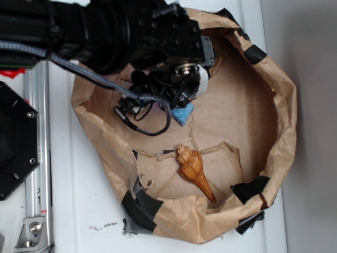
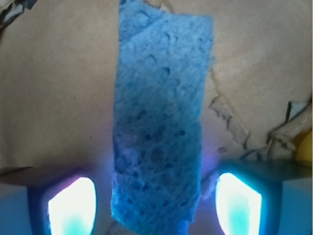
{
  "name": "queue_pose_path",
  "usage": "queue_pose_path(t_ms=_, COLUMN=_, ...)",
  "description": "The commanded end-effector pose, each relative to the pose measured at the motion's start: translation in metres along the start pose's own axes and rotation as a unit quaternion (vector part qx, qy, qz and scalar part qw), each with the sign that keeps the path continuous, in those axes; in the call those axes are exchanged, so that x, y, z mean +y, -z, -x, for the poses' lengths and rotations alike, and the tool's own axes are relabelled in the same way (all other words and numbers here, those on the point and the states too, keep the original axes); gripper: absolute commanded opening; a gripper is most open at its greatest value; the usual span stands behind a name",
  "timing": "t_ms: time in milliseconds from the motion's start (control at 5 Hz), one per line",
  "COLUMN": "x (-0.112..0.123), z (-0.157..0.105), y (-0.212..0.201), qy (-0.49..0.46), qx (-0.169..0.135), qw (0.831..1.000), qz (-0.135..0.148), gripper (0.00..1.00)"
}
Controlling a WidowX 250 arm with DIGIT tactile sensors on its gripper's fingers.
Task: Grab the blue sponge.
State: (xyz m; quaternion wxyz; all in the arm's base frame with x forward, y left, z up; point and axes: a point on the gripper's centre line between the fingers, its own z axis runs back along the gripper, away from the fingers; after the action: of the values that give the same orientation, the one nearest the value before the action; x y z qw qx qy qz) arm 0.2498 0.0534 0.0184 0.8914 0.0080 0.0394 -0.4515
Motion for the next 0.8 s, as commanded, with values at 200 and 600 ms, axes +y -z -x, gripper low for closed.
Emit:
queue_pose_path(t_ms=200, x=0.001, z=0.004, y=-0.004, qy=-0.03, qx=-0.019, qw=0.999, qz=-0.029, gripper=0.0)
queue_pose_path(t_ms=600, x=0.007, z=-0.011, y=-0.063, qy=-0.096, qx=-0.055, qw=0.991, qz=-0.076, gripper=0.0)
